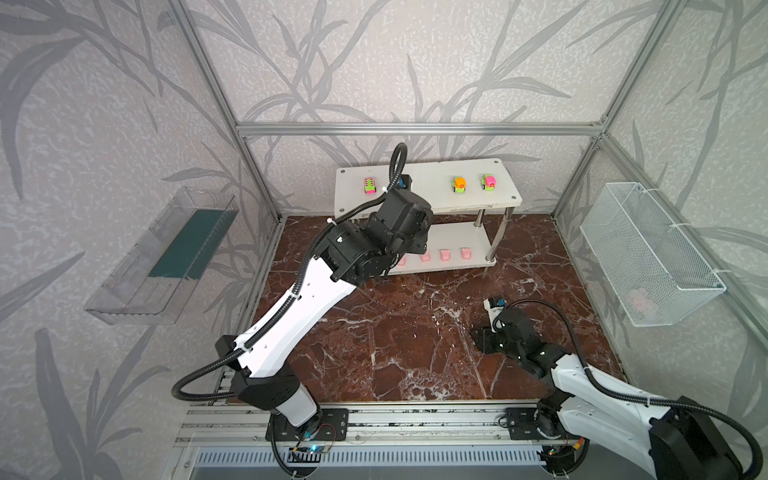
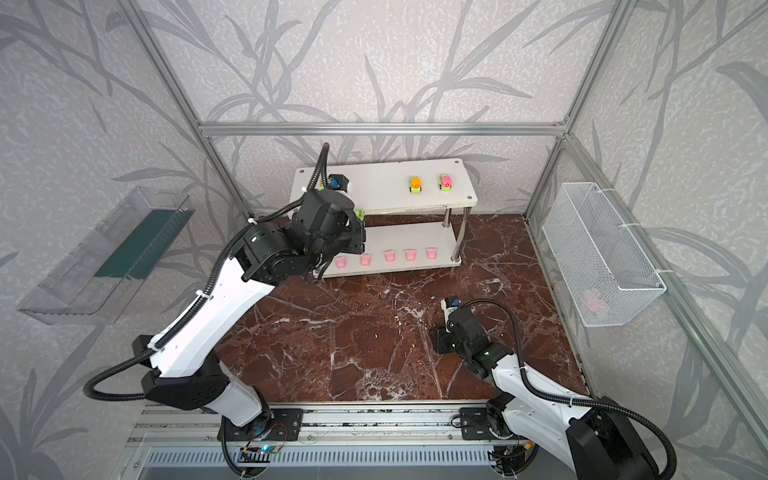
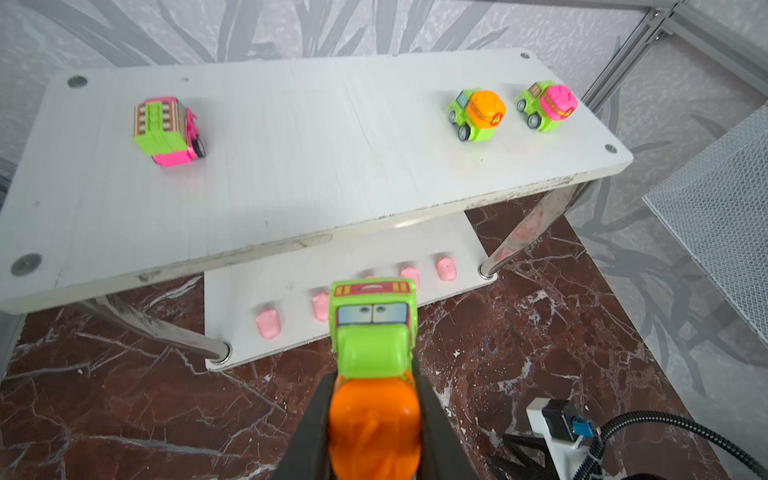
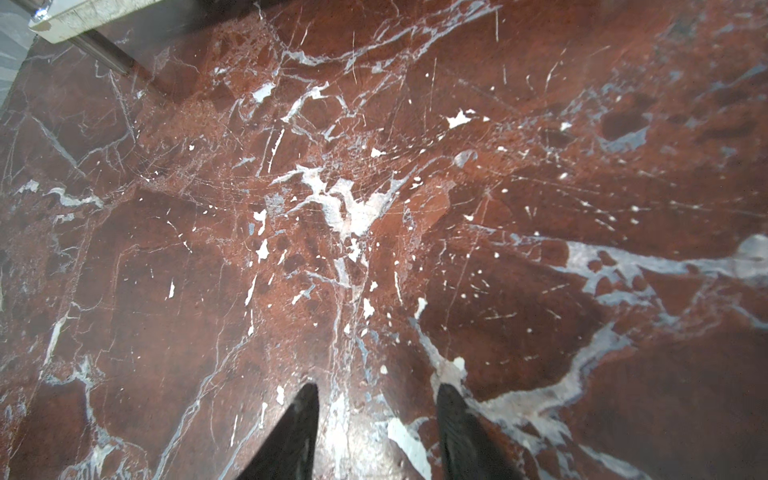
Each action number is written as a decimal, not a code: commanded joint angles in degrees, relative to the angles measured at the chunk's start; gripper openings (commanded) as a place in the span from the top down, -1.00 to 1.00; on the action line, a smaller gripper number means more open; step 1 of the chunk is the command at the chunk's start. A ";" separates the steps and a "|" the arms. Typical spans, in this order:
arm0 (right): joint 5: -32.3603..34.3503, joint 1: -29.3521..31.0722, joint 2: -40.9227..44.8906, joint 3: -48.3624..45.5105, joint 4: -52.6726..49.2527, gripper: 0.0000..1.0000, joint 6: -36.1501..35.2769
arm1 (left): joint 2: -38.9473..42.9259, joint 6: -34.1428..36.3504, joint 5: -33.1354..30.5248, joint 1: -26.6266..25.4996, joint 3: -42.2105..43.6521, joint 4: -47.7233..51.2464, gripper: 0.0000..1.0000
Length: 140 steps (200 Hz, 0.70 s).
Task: Place and organize the plastic toys onto the shelf
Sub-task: 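Lift the orange-topped truck with the left gripper and carry it over the top shelf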
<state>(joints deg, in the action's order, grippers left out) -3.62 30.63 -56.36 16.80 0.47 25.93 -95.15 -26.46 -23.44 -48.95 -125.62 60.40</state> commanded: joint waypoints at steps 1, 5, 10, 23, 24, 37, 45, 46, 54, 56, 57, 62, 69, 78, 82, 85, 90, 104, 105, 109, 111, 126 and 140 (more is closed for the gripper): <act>-0.91 -0.26 -0.66 1.54 1.81 0.05 0.10 | -5.40 3.63 0.36 1.19 -7.26 6.66 0.51; -0.95 -0.25 -0.69 1.42 1.82 0.05 0.17 | -6.26 3.79 0.49 1.49 -8.78 7.02 0.51; -1.02 -0.31 -0.77 1.44 1.90 0.05 0.19 | -7.32 3.78 0.69 1.88 -10.68 7.49 0.51; -1.06 -0.23 -0.98 1.40 2.08 0.06 0.19 | -10.02 3.95 1.79 2.91 -15.15 8.33 0.51; -1.10 -0.27 -1.01 1.40 2.08 0.05 0.18 | -10.30 3.96 1.90 2.99 -15.56 8.37 0.51; -1.13 -0.28 -1.08 1.40 2.08 0.06 0.24 | -12.81 4.03 2.56 3.95 -19.35 8.68 0.51; -1.14 -0.32 -1.14 1.56 2.08 0.06 0.12 | -14.31 4.17 2.69 4.44 -21.51 8.96 0.51; -1.13 -0.36 -1.18 1.52 2.08 0.06 0.10 | -14.42 4.15 2.70 4.50 -21.68 9.00 0.51; -1.23 -0.31 -1.22 1.49 1.99 0.05 0.04 | -15.84 4.05 3.09 5.18 -23.80 9.35 0.51; -1.26 -0.31 -1.21 1.48 1.99 0.06 0.01 | -16.16 4.05 3.24 5.33 -24.30 9.40 0.51; -1.24 -0.31 -1.21 1.48 1.99 0.06 0.00 | -16.36 4.05 3.36 5.39 -24.48 9.39 0.51; -1.22 -0.30 -1.21 1.50 1.93 0.06 -0.01 | -17.09 4.05 3.87 5.78 -25.42 9.43 0.51; -1.22 -0.37 -1.21 1.49 1.82 0.05 -0.07 | -17.97 3.96 4.14 6.35 -26.70 9.39 0.51; -1.22 -0.34 -1.21 1.40 1.82 0.06 -0.09 | -18.89 4.06 4.58 7.06 -27.61 8.94 0.51; -1.21 -0.37 -1.21 1.41 1.82 0.06 -0.15 | -19.14 4.05 4.59 7.39 -27.81 8.72 0.51; -1.24 -0.38 -1.21 1.45 1.75 0.06 -0.11 | -19.32 3.98 4.66 7.71 -27.97 8.62 0.51; -1.22 -0.39 -1.26 1.40 1.73 0.06 -0.18 | -19.64 3.96 4.97 8.23 -28.01 8.16 0.51; -1.13 -0.37 -1.37 1.31 1.74 0.05 -0.17 | -20.30 3.63 6.57 9.65 -28.00 7.07 0.51; -1.13 -0.38 -1.38 1.31 1.73 0.05 -0.13 | -20.36 3.58 6.70 9.74 -28.01 7.04 0.51; -1.17 -0.33 -1.38 1.34 1.73 0.05 -0.18 | -20.54 3.37 7.23 10.19 -28.01 6.79 0.51; -1.10 -0.38 -1.38 1.34 1.73 0.05 -0.18 | -20.56 3.28 7.55 10.39 -28.01 6.63 0.51; -1.01 -0.36 -1.68 1.31 1.89 0.05 -0.22 | -21.30 3.17 8.55 11.50 -28.01 5.45 0.52; -0.88 -0.34 -2.08 1.41 2.12 0.06 -0.27 | -21.89 3.25 9.38 12.16 -28.01 4.25 0.52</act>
<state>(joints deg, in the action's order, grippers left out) -4.19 30.63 -57.63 16.86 1.52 25.93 -115.81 -23.51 -16.36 -37.98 -151.89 65.73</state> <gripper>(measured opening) 0.472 0.244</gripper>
